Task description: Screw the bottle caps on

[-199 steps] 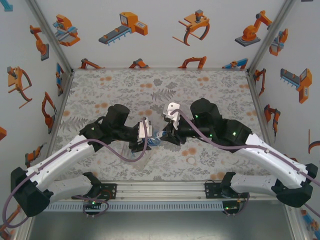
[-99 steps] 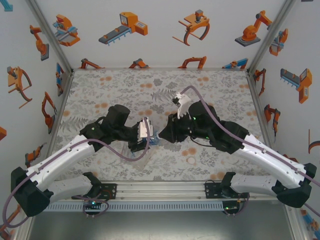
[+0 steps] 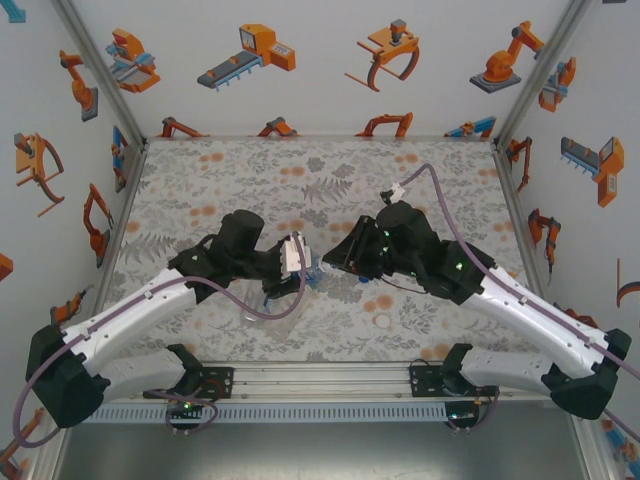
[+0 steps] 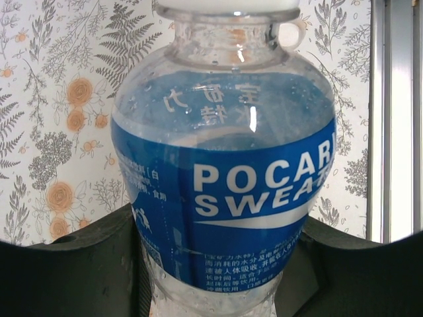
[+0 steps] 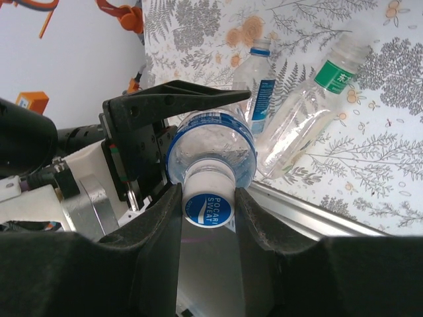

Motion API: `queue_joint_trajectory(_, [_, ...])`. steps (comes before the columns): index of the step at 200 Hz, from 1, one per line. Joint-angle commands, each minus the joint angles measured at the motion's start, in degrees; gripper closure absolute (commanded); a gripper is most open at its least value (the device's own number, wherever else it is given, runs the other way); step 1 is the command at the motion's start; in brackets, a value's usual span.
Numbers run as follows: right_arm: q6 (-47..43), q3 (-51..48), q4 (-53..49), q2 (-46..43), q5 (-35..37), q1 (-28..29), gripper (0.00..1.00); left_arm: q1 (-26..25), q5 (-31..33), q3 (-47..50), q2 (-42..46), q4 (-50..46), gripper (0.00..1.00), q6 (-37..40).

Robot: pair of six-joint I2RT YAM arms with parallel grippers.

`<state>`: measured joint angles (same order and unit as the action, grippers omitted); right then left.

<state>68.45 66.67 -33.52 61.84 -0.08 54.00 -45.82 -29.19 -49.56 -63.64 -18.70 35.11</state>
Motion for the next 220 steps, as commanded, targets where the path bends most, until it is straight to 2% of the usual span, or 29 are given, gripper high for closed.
queue_joint_trajectory(1, [2.13, 1.00, -4.49, 1.46, -0.46, -0.05, 0.78, -0.41, -3.07, -1.06, 1.17, 6.87, 1.00, -1.12])
queue_joint_trajectory(20, [-2.27, 3.42, -5.41, 1.27, 1.12, -0.13, 0.63, -0.41, -2.98, -0.33, 1.42, 6.19, 1.00, -0.68])
queue_joint_trajectory(37, [-8.18, 6.82, -7.57, 1.09, 3.95, -0.13, 0.45, -0.41, -2.98, -0.01, 1.31, 4.62, 1.00, -0.08])
queue_joint_trajectory(64, [-17.75, 12.63, -10.24, 0.68, 6.41, -0.21, 0.32, -0.43, -2.45, 1.12, 0.90, 3.85, 1.00, -0.09])
queue_joint_trajectory(86, [-25.75, 15.51, -10.45, 0.04, 6.54, -0.39, 0.30, -0.41, -2.37, 0.70, 0.45, 3.39, 1.00, -0.40])
queue_joint_trajectory(105, [-34.79, 15.58, -9.47, -0.94, 5.55, -0.46, 0.33, -0.41, -2.45, -0.11, -0.23, 2.78, 1.00, -0.47])
queue_joint_trajectory(148, [-67.36, 9.22, -2.34, -6.30, -8.08, -0.40, 0.37, -0.45, -7.32, -3.44, -1.95, -2.03, 1.00, 2.04])
queue_joint_trajectory(161, [-75.06, 8.65, -3.39, -6.48, -10.36, -0.43, 0.39, -0.45, -9.14, -4.04, -2.27, -2.99, 1.00, 2.44])
queue_joint_trajectory(179, [-88.31, 8.48, -7.93, -5.63, -20.03, -0.22, 0.40, -0.43, -11.50, -4.29, -2.30, -3.43, 1.00, 2.72])
queue_joint_trajectory(208, [-94.97, 7.89, -7.90, -5.49, -26.25, 0.13, 0.40, -0.46, -14.09, -4.32, -2.17, -3.87, 1.00, 3.47])
queue_joint_trajectory(220, [-96.80, 6.78, -6.21, -6.06, -26.75, 0.86, 0.40, -0.45, -14.58, -4.67, -2.26, -4.50, 1.00, 3.56])
